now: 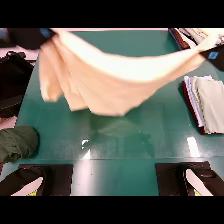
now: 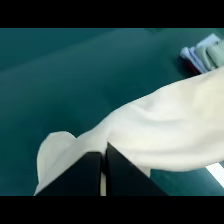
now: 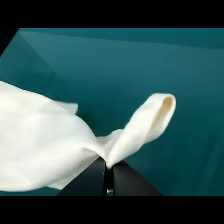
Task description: Fold the shirts.
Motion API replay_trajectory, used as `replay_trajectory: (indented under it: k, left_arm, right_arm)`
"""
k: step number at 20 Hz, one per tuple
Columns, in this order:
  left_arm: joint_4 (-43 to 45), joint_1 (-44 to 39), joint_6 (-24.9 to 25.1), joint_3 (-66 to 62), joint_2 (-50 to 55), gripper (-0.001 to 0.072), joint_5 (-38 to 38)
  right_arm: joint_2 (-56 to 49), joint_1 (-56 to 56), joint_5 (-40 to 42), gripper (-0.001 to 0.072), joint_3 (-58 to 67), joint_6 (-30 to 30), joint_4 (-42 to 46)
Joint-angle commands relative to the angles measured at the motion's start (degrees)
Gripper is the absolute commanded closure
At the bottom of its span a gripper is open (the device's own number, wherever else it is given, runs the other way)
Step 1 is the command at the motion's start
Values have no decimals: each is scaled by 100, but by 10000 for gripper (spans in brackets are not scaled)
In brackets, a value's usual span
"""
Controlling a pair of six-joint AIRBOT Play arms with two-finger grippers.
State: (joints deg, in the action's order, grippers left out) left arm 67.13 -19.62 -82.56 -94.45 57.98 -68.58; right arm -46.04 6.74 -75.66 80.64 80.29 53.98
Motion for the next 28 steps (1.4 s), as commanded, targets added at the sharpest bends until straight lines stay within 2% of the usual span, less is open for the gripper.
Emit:
replay_trajectory:
  k: [1, 4, 5, 6, 7, 9, 12, 16, 22, 28]
  left_arm:
    - [-4, -568, 13, 1478, -24, 683, -103]
    - [-79, -1147, 11, 2868, -24, 679, -92]
    - [-225, -1233, 13, 3112, -24, 458, -90]
    - [-326, -1239, 9, 3158, -26, 90, -90]
    - [-323, -1156, -13, 3060, -50, -1, -92]
    - [-295, -763, -7, 2649, -103, -2, -96]
    - [-282, 260, -9, 2155, -109, -2, 79]
    - [-328, 1244, -120, 2826, 236, -1, 210]
    - [-901, 1305, -146, 4653, 1174, -1, 857]
    - [-2120, 1305, -107, 4817, 1766, 0, 1270]
  right_arm:
    - [-66, -223, -9, 693, -562, 33, 28]
    - [-46, -225, 105, 693, -1093, 33, 22]
    - [-42, -225, 114, 693, -1202, 33, 20]
    - [-39, -225, 127, 693, -1279, 33, 22]
    - [-39, -225, 153, 693, -1338, 33, 20]
    - [-42, -225, 232, 693, -1375, 33, 17]
    - [-39, -225, 332, 693, -1370, 31, 15]
    - [-39, -225, 470, 693, -1373, 31, 15]
    - [-44, -227, 516, 692, -1373, 31, 11]
    - [-39, -227, 509, 692, -1373, 31, 9]
